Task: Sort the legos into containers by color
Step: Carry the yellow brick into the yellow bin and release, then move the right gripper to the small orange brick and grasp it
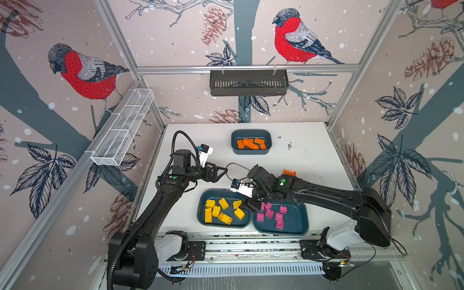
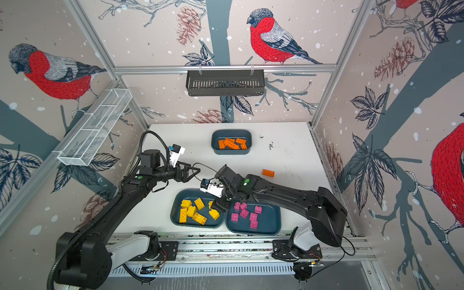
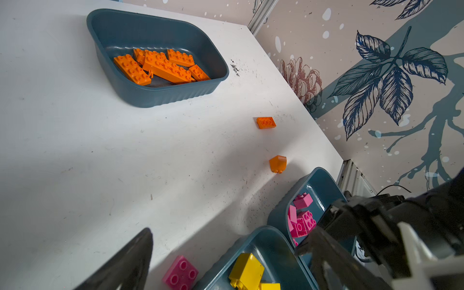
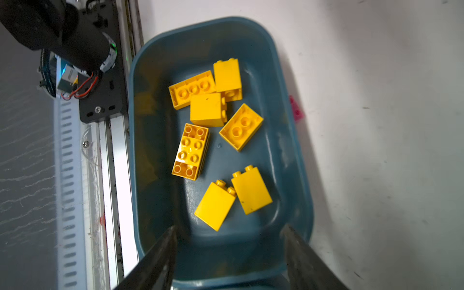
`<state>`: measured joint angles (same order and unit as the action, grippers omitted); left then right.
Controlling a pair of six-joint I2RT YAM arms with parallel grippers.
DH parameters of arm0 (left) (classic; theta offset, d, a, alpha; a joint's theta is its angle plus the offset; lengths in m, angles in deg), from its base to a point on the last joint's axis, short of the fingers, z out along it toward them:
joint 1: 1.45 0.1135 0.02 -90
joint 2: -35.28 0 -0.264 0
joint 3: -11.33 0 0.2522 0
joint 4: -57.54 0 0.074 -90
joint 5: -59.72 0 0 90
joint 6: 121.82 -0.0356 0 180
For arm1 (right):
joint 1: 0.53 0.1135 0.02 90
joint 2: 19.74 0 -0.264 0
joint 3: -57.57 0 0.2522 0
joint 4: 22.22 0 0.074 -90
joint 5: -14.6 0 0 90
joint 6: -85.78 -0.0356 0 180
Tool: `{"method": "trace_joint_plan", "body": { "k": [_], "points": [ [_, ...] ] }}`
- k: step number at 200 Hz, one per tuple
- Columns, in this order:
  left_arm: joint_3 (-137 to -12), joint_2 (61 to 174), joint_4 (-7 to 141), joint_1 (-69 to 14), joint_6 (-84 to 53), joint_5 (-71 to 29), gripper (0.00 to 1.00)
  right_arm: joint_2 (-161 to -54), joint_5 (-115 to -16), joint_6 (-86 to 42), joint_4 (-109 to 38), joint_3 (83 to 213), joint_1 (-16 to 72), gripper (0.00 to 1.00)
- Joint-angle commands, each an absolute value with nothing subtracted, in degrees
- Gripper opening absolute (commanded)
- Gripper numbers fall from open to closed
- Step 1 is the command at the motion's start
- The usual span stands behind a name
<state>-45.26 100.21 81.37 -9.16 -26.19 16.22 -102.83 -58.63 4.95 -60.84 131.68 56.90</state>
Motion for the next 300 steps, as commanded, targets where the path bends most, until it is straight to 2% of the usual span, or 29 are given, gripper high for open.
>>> {"method": "trace_joint_plan", "body": {
  "k": [1, 24, 57, 88, 125, 183, 235, 265, 300],
  "points": [
    [-44.88, 99.97, 80.18, -9.00, -26.75, 17.10, 0.96, -97.99, -58.61, 3.88, -65.19, 130.19, 51.35, 0.68],
    [-44.47, 100.06, 80.27, -9.01, -26.68, 17.18, 0.97, -94.37, -61.29, 1.59, -69.10, 128.41, 41.50, 0.70],
    [-44.25, 99.80, 80.71, -9.01, -26.53, 16.92, 0.96, -95.61, -63.11, -6.93, -73.51, 127.84, 30.42, 0.71],
    [-43.97, 99.82, 80.56, -9.01, -26.63, 16.83, 0.96, -97.92, -69.90, -7.43, -73.18, 125.30, 28.99, 0.72],
    [-44.27, 100.23, 80.71, -9.01, -26.61, 16.83, 0.96, -103.92, -72.50, -10.02, -71.57, 125.73, 25.89, 0.70],
    [-44.00, 100.56, 80.78, -8.90, -26.77, 16.66, 0.96, -110.24, -68.43, -16.68, -70.67, 125.74, 25.70, 0.68],
    [-44.73, 101.92, 81.57, -8.92, -27.07, 16.81, 0.96, -113.49, -64.89, -18.03, -70.50, 125.38, 27.38, 0.64],
    [-44.82, 102.50, 81.33, -8.92, -27.07, 16.99, 0.96, -114.91, -63.90, -18.42, -69.74, 126.62, 28.61, 0.58],
    [-44.90, 102.75, 81.33, -8.92, -27.08, 17.10, 0.96, -117.08, -63.38, -19.25, -67.75, 129.55, 30.39, 0.57]
  ]
}}
